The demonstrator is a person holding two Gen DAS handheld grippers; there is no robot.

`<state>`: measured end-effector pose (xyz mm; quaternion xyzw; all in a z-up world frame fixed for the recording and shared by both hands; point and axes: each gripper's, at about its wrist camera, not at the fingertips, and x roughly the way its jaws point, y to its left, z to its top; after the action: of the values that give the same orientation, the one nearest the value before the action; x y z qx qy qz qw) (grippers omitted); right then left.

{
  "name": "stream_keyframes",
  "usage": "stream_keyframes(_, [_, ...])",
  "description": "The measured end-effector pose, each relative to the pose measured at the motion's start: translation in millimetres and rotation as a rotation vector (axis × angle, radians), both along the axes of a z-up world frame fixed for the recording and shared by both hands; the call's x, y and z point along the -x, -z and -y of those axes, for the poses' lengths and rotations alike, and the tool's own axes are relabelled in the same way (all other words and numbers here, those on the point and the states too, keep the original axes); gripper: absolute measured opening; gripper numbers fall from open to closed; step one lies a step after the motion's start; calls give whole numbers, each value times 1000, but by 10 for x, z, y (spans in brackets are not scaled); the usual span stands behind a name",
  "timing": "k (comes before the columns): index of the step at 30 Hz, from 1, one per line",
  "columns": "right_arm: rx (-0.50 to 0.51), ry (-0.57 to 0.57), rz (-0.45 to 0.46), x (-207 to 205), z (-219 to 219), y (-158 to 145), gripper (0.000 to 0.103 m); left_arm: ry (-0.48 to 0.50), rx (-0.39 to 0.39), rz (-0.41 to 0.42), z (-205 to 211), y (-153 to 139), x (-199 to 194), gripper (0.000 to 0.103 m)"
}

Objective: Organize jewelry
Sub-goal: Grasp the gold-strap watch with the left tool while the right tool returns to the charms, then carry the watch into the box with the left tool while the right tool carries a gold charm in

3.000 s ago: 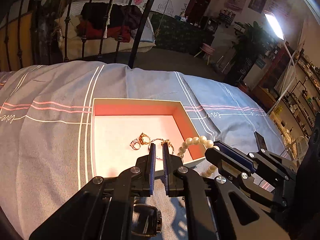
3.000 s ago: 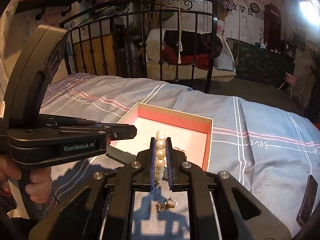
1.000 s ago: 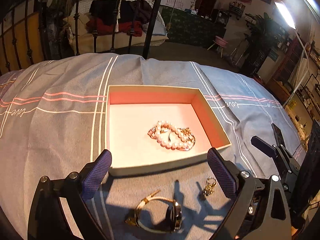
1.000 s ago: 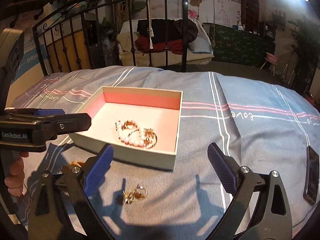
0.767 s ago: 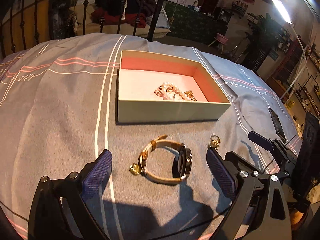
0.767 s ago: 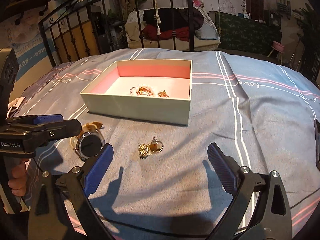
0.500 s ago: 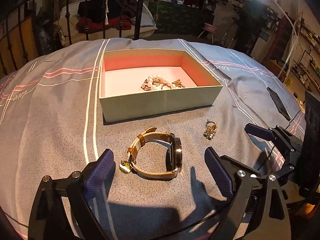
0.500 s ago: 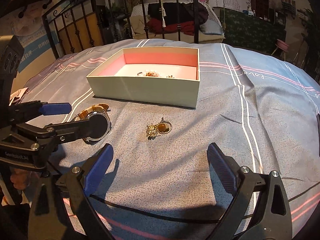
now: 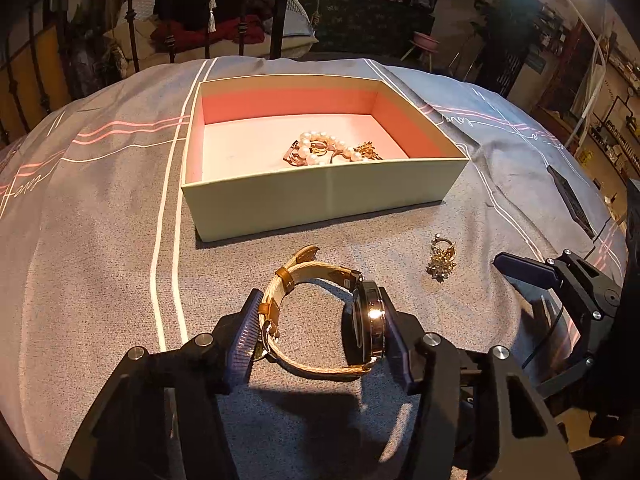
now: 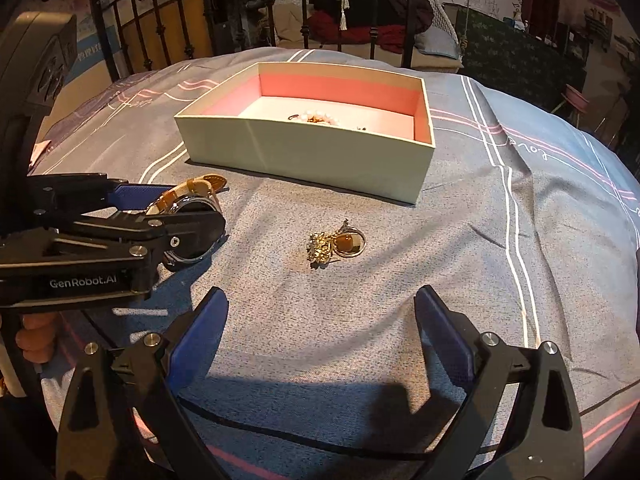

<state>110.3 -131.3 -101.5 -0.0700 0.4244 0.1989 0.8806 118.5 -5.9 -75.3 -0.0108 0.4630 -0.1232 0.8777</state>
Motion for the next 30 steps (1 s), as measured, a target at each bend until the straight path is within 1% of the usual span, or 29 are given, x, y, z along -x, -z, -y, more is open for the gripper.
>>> stream_keyframes(1, [-3,-12,-2,-2,-17,-1,83,-2,0,1,4,-4,2,53])
stream_keyframes(2, [-9,-16,-5,0,-21,0,70,-3,1,3,6,-9,5,53])
stream_keyframes(3, [-14,-14,0,0,-17,-7,63,-2,3,3,12,-13,5,53])
stream_keyframes(4, [-19,-14,1,2,-8,-13,48,-3,3,3,14,-17,7,53])
stream_keyframes(5, [-18,-12,4,9,-5,-18,37,-4,5,6,14,-26,13,53])
stream_keyframes(8, [-18,-4,18,25,26,-39,21,-5,20,18,12,-72,28,52])
stream_keyframes(15, [-38,2,34,34,52,-84,17,-20,55,49,-15,-215,56,52])
stream_keyframes(17, [-36,-1,35,31,44,-93,17,-25,55,58,-15,-258,57,52])
stream_keyframes(22, [-43,-8,45,9,21,-141,14,-34,69,62,-12,-316,24,52])
stream_keyframes(26, [-62,-9,99,-60,9,-327,13,-43,90,77,-22,-408,-31,52])
stream_keyframes(30, [-73,-17,154,-226,-53,-542,13,-60,109,99,-30,-540,-157,52])
